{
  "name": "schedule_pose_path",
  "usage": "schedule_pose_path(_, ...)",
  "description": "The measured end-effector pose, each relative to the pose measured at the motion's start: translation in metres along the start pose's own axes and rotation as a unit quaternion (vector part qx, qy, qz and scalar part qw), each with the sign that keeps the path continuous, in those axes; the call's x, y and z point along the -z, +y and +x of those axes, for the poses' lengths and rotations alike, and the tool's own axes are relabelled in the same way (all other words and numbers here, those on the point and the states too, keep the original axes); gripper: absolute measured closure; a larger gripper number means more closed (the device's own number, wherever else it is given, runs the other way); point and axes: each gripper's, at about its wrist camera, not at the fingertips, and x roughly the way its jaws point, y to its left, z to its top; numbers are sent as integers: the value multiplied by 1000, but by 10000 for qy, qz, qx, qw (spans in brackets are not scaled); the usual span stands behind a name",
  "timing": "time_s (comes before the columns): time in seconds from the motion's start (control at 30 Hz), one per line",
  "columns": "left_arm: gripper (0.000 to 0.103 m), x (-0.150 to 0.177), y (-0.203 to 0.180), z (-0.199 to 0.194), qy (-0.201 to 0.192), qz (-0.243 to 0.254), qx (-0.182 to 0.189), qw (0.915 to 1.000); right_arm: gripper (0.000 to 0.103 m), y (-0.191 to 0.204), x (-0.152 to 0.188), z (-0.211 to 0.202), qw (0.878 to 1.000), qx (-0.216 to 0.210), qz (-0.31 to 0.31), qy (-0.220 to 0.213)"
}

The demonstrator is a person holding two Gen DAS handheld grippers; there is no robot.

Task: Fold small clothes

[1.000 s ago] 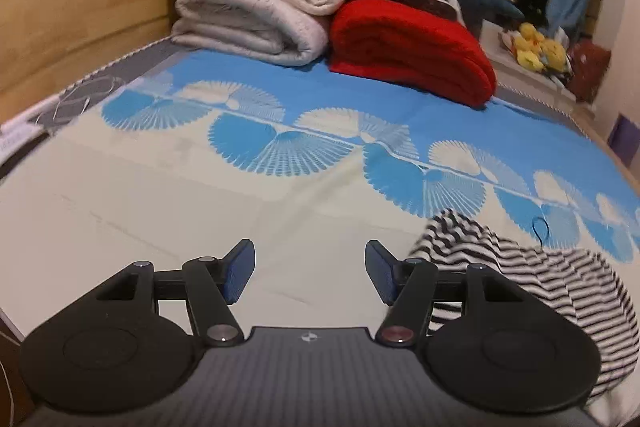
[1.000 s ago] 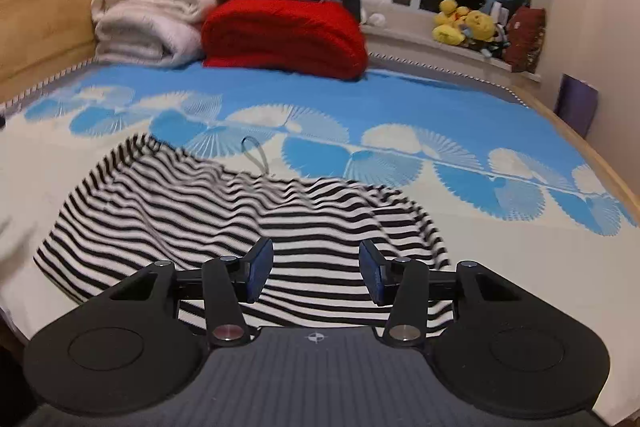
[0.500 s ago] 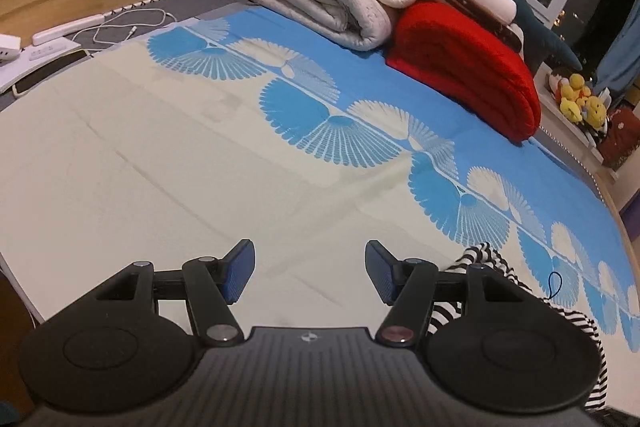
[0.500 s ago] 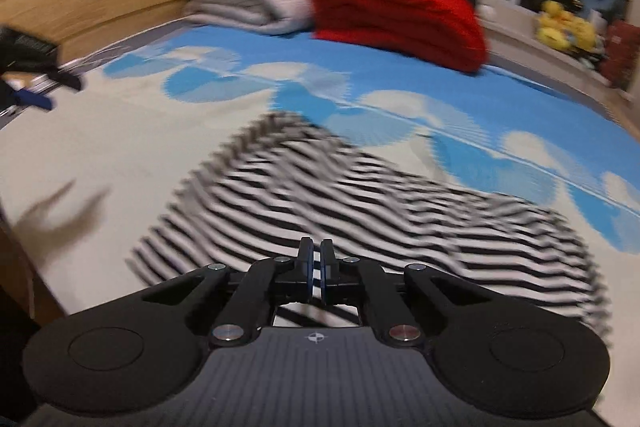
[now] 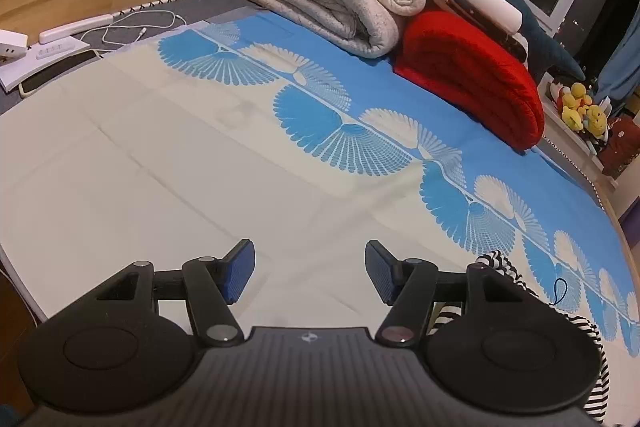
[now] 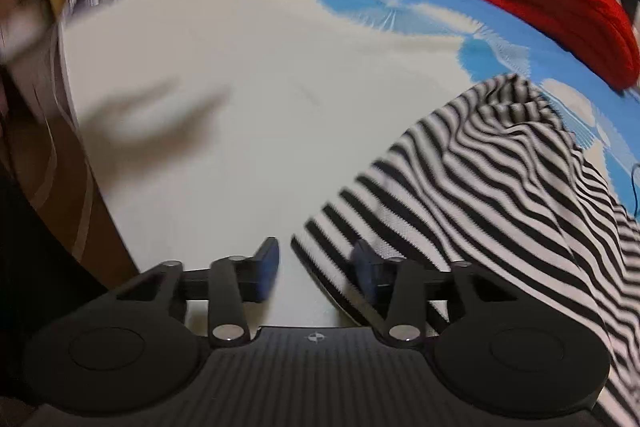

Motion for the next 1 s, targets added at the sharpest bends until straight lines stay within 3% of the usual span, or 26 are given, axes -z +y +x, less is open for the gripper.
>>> schedule_pose_path(0.13,36,-1,7,1,-8,5,-21,10000,60,3,-3,10,9999,-13,-150,15)
schedule_pose_path(0.2,36,-2,11,1,-50,-33,-41,10000,93,0,-7,11,9998,23,-215,-21)
schedule_pose_path(0.23,36,-3,13,1,-70,-53,-46,10000,97,-2,-8,12,9996,80,-254,-12)
schedule_pose_path(0.37,36,-4,19,0,-138,-103,-77,9998,99,-6,-13,5,9998,58,-160,-129)
schedule_pose_path(0.47,36,-5,21,-3,-179,-166,-89,9997,100,2,-26,-18,9983,78,-101,-572)
schedule_pose_path(0.57,36,-4,18,-6,-218,-147,-116,9996,100,-1,-34,-42,9942,-8,435,-988)
schedule_pose_path(0.63,36,-2,13,-6,-221,-78,-144,9996,101,-14,-26,-38,9917,-309,846,-914)
schedule_pose_path(0.7,36,-1,7,-6,-183,-65,-179,9997,101,-28,-15,-40,9904,-173,1078,-850)
schedule_pose_path(0.87,36,5,-22,-9,-239,213,-106,9994,101,-95,-6,-119,9549,-228,2325,-1835)
schedule_pose_path(0.93,36,8,-37,-8,-250,332,-38,9991,101,-137,16,-158,9259,-70,3030,-2254)
schedule_pose_path(1.0,36,13,-54,-7,-243,486,10,9985,101,-182,57,-194,8841,153,3897,-2573)
